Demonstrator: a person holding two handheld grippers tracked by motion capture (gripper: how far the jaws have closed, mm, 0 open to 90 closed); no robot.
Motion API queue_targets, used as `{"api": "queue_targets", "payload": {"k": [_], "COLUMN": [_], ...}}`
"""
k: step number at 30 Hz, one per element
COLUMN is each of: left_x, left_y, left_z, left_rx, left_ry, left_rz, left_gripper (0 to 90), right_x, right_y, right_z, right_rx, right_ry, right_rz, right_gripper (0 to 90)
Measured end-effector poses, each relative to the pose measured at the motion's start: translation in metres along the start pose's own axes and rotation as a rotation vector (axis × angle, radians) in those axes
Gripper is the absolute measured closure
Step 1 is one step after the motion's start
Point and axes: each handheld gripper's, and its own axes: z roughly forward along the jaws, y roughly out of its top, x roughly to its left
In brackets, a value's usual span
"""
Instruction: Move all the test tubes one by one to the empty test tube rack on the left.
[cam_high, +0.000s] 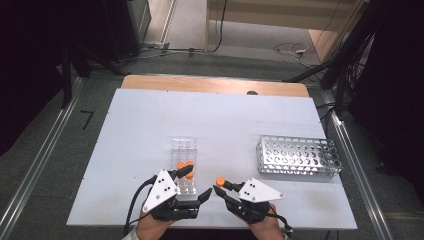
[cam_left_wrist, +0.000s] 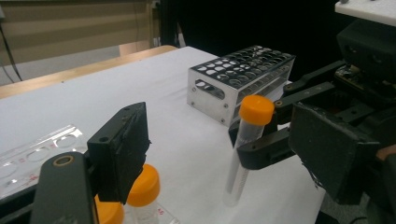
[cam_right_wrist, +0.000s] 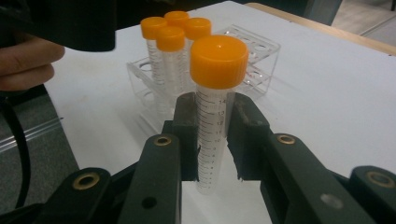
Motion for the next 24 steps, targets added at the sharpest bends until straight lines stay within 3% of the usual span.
{"api": "queue_targets", "payload": {"k": [7, 12, 16, 24], "left_x": [-0.008, -0.012, -0.012, -0.013], "left_y": [-0.004, -0.007, -0.009, -0.011], "left_z": [0.005, 0.008, 0.009, 0.01], "left_rx": [0.013, 0.019, 0.025, 0.024], "left_ry": [-0.049, -0.093, -0.093, -0.084], "left_rz": [0.029, 0.042, 0.043, 0.048], "left_gripper": [34.2, 52.2, 62.4, 68.4], "right_x": [0.01, 0.018, 0.02, 0.02], "right_y": [0.001, 0.002, 0.002, 0.002], "right_z": [0.006, 0.008, 0.008, 0.008], "right_rx": [0.012, 0.013, 0.011, 0.012], "right_ry": [0.036, 0.061, 0.068, 0.069], "right_rz": [-0.013, -0.033, -0.038, -0.038], "right_gripper": [71.8, 71.8, 71.8, 71.8]}}
